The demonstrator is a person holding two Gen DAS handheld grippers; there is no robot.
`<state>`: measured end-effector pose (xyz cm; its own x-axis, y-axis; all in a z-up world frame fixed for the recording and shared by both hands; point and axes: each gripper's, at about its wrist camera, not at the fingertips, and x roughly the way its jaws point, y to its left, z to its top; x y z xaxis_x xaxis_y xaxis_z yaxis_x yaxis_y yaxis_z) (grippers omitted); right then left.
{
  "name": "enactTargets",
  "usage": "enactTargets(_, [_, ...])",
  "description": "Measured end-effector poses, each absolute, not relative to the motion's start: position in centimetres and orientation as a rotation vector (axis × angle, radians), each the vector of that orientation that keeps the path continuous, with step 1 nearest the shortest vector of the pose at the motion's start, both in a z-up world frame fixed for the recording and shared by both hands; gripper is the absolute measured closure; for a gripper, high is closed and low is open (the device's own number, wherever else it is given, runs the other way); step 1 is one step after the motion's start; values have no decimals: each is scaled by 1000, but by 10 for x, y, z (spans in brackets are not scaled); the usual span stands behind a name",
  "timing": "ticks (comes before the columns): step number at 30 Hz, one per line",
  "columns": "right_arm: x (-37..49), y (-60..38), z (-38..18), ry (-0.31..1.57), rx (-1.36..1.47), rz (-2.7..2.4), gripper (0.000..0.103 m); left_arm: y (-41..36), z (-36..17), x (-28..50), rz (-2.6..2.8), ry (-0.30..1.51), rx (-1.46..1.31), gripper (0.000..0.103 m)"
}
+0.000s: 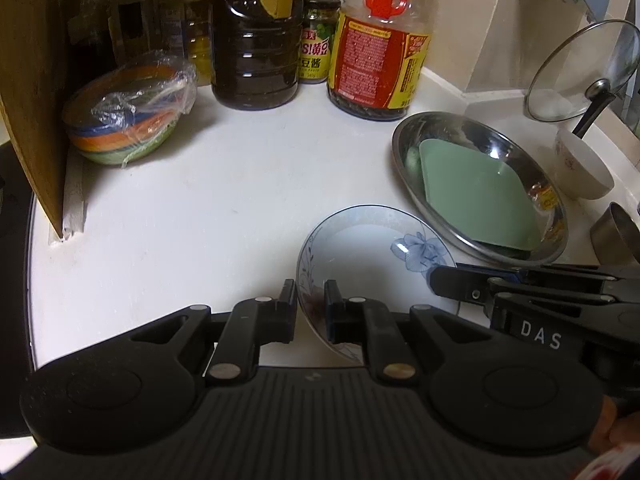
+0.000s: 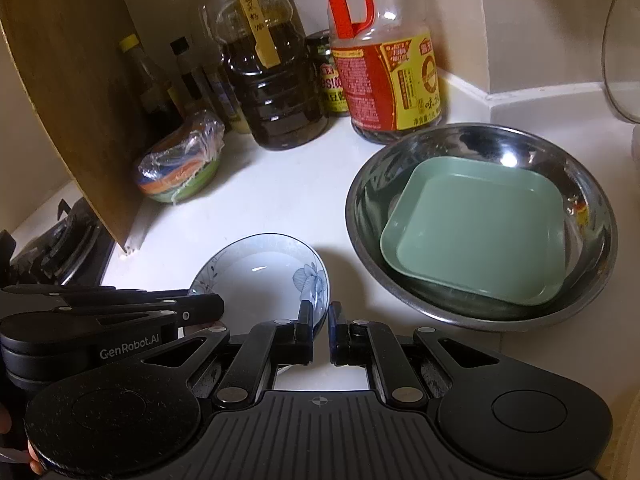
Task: Organize plates and bowls
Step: 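Carry the saucer with both grippers and lower it onto the green plate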
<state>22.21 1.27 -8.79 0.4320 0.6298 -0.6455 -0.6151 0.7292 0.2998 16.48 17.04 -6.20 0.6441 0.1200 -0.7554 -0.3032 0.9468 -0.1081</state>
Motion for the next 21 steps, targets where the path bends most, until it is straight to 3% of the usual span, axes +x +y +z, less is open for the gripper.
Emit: enactTargets(21, [247, -27, -59, 729, 92, 602, 96, 136, -34, 221, 80, 771, -149, 91])
